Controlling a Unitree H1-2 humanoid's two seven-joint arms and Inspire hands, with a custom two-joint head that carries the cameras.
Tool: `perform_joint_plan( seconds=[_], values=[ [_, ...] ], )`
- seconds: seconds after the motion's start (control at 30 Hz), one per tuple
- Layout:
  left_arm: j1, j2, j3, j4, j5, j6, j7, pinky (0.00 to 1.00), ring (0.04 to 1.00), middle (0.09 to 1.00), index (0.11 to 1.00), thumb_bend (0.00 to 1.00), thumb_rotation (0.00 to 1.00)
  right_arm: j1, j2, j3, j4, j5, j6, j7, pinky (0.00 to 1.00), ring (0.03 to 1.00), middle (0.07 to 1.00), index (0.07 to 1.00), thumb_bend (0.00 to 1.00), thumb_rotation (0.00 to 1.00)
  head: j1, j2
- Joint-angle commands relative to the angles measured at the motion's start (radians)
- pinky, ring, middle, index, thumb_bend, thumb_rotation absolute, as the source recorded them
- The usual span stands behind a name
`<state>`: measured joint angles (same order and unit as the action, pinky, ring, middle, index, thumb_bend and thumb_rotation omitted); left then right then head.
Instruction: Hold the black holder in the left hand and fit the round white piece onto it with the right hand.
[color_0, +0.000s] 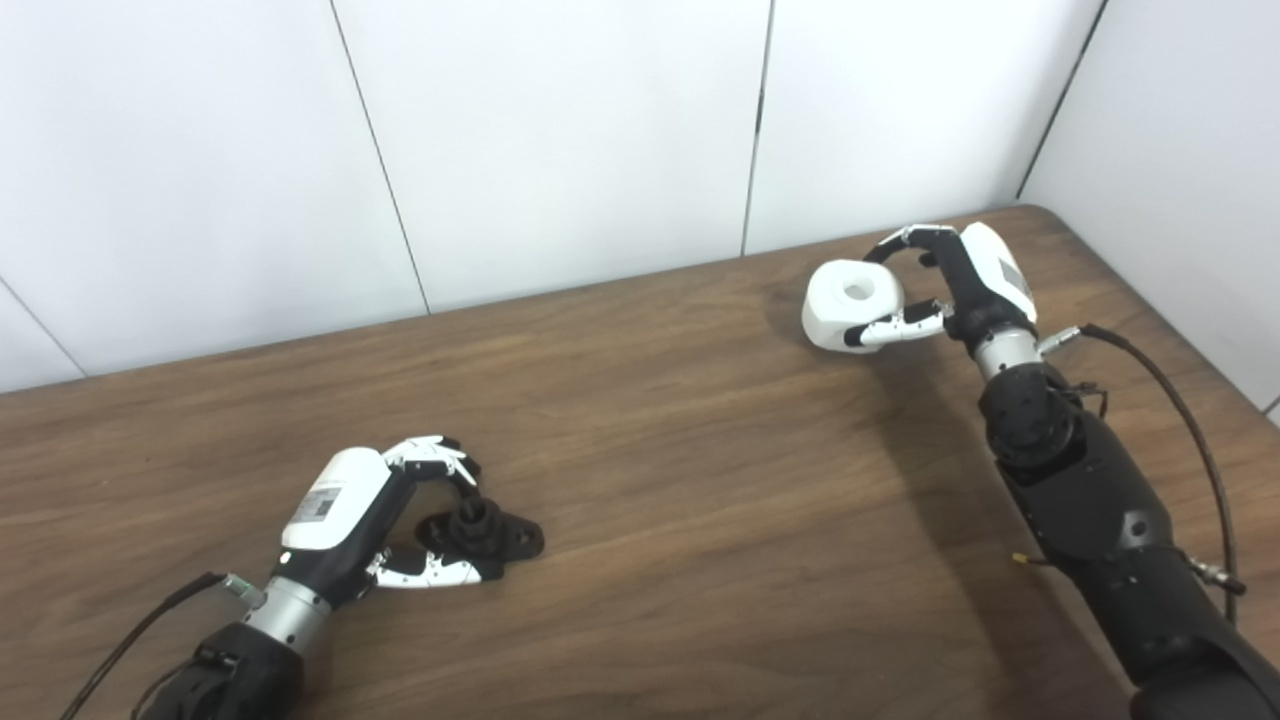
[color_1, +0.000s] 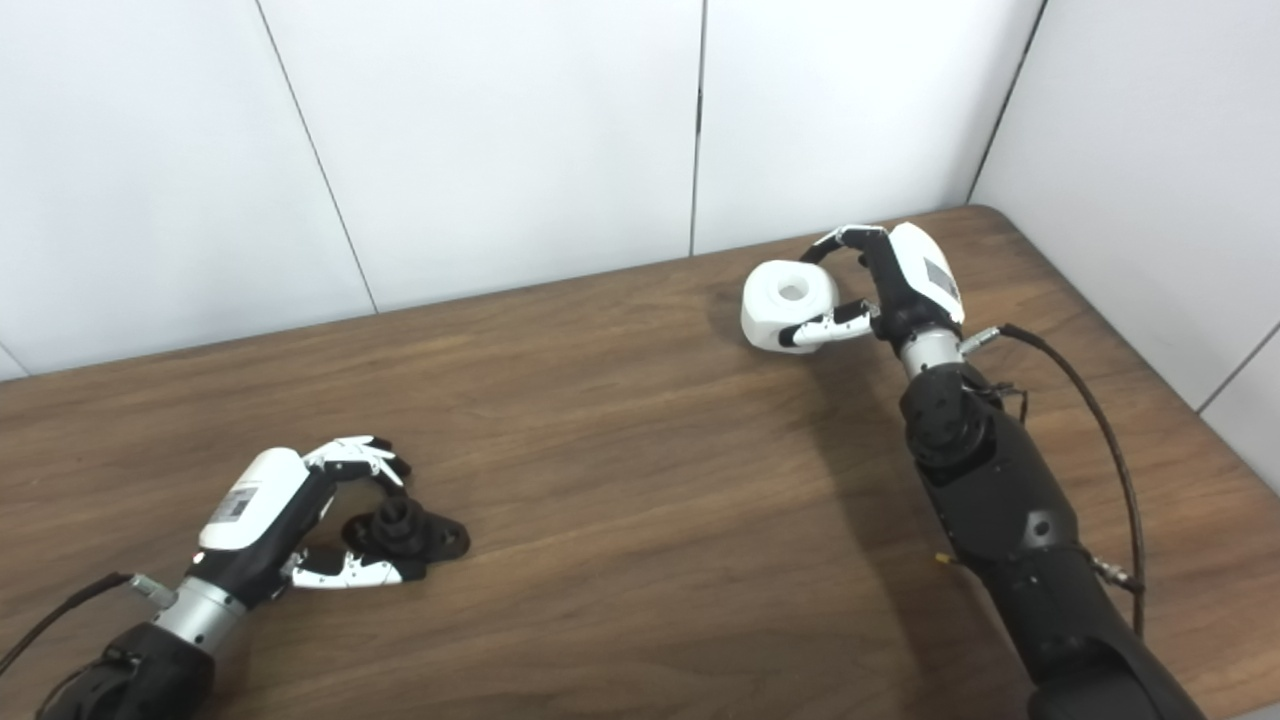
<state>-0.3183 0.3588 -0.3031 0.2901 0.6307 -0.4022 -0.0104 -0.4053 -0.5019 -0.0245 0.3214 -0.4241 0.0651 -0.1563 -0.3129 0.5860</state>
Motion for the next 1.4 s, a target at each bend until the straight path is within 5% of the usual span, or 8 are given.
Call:
perform_joint_plan(
  seconds=[0.0,0.47,0.97,1.37],
  values=[
    [-0.004,0.027,0.012,-0.008,0.003,0.017,-0.008,0.93,0.827,0.712,0.484,0.52,0.05,-0.037,-0.025,-0.017,-0.032,-0.004,-0.047,-0.028,0.78,0.834,0.745,0.487,0.52,0.13,0.000,0.000],
    [-0.003,0.004,0.015,-0.004,-0.016,0.020,-0.008,0.91,0.810,0.707,0.483,0.52,0.05,-0.015,-0.014,-0.015,-0.113,0.014,-0.056,-0.004,0.75,0.813,0.741,0.487,0.52,0.14,0.029,0.012],
    [0.008,-0.053,-0.017,-0.046,-0.011,0.082,-0.039,0.96,0.820,0.712,0.484,0.52,0.05,-0.017,0.107,0.060,-0.469,0.009,0.044,0.157,0.75,0.814,0.737,0.486,0.52,0.14,0.087,0.024],
    [0.015,-0.132,-0.057,-0.087,0.017,0.157,-0.046,0.95,0.837,0.723,0.484,0.52,0.05,-0.009,0.223,0.147,-0.614,0.008,0.077,0.268,0.71,0.787,0.718,0.485,0.52,0.14,0.128,0.034]
  ],
)
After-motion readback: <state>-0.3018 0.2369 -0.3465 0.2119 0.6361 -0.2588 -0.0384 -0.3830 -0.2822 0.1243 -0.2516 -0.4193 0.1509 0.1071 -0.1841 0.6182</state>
